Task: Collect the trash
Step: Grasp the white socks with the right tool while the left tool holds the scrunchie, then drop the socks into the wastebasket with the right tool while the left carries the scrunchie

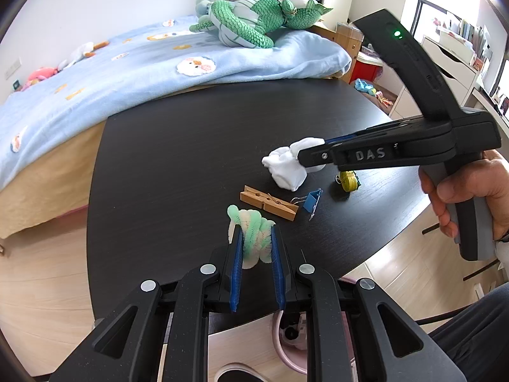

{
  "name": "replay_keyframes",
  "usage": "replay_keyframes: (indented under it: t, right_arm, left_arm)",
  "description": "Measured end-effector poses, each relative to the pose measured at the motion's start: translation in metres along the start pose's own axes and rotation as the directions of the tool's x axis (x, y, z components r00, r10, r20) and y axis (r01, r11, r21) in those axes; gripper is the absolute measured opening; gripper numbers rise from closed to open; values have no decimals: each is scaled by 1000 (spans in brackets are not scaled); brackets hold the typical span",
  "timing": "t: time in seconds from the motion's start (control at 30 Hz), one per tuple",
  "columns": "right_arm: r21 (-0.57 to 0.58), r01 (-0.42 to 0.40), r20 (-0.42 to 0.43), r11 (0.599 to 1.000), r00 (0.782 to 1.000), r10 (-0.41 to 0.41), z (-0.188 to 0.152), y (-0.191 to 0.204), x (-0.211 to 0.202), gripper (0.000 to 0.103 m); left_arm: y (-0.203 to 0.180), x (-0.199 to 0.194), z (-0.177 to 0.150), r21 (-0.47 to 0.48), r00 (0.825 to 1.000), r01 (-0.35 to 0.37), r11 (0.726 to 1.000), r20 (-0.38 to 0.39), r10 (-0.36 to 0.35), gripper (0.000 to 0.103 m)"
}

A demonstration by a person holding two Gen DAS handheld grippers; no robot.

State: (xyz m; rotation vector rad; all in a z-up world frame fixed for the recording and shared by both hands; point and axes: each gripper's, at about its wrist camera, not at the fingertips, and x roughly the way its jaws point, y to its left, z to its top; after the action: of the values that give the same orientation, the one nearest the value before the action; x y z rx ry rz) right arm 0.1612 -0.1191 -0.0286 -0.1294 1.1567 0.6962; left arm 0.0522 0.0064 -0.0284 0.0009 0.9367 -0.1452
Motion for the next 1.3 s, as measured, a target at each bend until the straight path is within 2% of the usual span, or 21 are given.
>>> replay_keyframes:
  t: [0.2,0.47,0.67,0.9,1.3]
  right_arm:
    - [-14,-6,41,1000,999,6,-9,0,-22,25]
    - [-76,14,109,997,994,-6,-45,0,-71,25]
    - [-141,47,152,989,988,-25,-76,11,-103,25]
    - [-188,61,193,980,981,-24,-105,22,-129,25]
    - [-240,56,159,969,987,-17,-159,27,-133,25]
  left_arm:
    - [-2,-2,-1,4,1000,-4,1000,0,4,17]
    - [-11,-15,-4,24,1000,0,1000,21,-1,17]
    - [-26,-36,-11,55,998,28,998,52,-31,17]
    - [-46,-48,-18,92,997,38,995,61,-44,17]
    - [-80,-62,-48,149,996,82,985,32,-88,17]
